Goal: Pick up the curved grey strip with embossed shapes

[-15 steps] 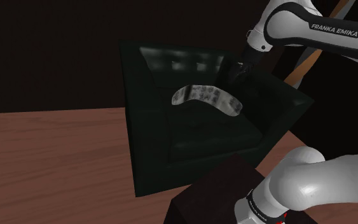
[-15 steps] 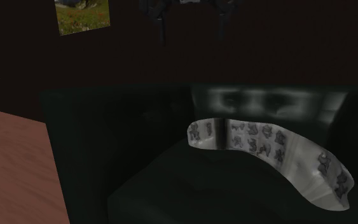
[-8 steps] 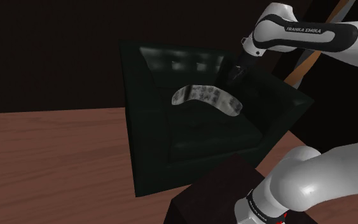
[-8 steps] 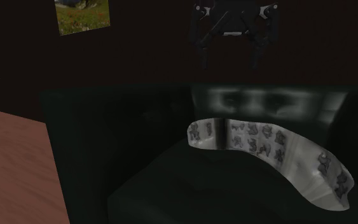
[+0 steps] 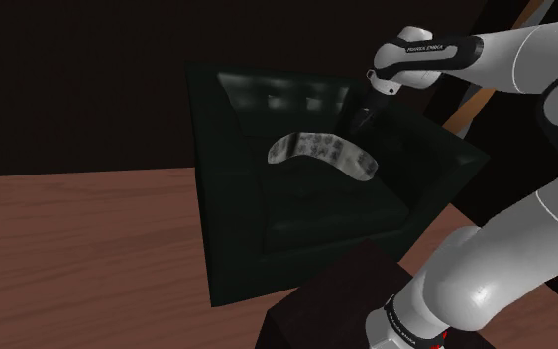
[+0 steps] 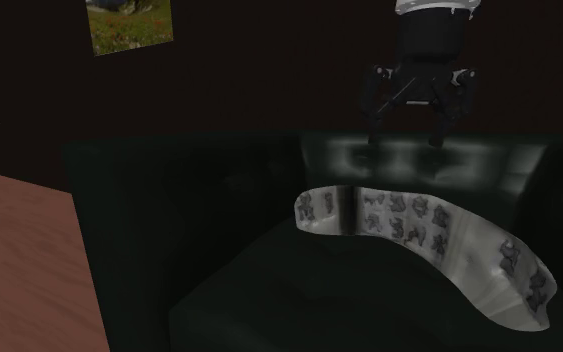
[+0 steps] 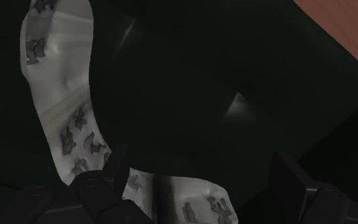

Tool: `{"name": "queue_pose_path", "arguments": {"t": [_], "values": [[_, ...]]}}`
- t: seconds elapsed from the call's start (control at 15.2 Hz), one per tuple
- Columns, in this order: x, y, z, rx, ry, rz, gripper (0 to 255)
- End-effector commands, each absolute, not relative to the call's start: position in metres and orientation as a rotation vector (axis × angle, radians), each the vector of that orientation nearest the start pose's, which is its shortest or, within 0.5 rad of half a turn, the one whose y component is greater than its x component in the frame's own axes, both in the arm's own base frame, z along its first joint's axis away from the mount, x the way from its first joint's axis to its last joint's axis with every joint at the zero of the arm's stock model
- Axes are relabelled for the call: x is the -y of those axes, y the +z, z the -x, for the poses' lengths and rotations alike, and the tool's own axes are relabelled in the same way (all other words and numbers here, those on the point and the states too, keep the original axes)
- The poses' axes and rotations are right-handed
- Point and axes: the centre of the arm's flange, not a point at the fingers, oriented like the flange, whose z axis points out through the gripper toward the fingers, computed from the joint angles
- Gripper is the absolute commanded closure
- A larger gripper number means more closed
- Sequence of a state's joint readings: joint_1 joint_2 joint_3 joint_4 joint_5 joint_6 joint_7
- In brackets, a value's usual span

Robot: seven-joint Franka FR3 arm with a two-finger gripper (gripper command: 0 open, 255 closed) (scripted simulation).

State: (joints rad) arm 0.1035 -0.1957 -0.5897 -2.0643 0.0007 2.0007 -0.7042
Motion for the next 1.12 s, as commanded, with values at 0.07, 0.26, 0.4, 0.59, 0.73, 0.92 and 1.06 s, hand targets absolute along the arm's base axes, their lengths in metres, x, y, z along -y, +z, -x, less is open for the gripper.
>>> {"name": "queue_pose_path", "arguments": {"t": [0.07, 0.26, 0.4, 0.59, 0.73, 0.92, 1.06], "values": [[0.282, 0.494, -0.475, 0.407, -0.213, 3.061, 0], [0.309, 0.474, -0.501, 0.467, -0.203, 3.04, 0], [0.327, 0.461, -0.518, 0.506, -0.196, 3.026, 0], [0.351, 0.441, -0.545, 0.564, -0.185, 3.003, 0], [0.367, 0.427, -0.564, 0.602, -0.178, 2.988, 0], [0.39, 0.406, -0.592, 0.66, -0.168, 2.963, 0], [0.396, 0.394, -0.6, 0.677, -0.165, 2.956, 0]]}}
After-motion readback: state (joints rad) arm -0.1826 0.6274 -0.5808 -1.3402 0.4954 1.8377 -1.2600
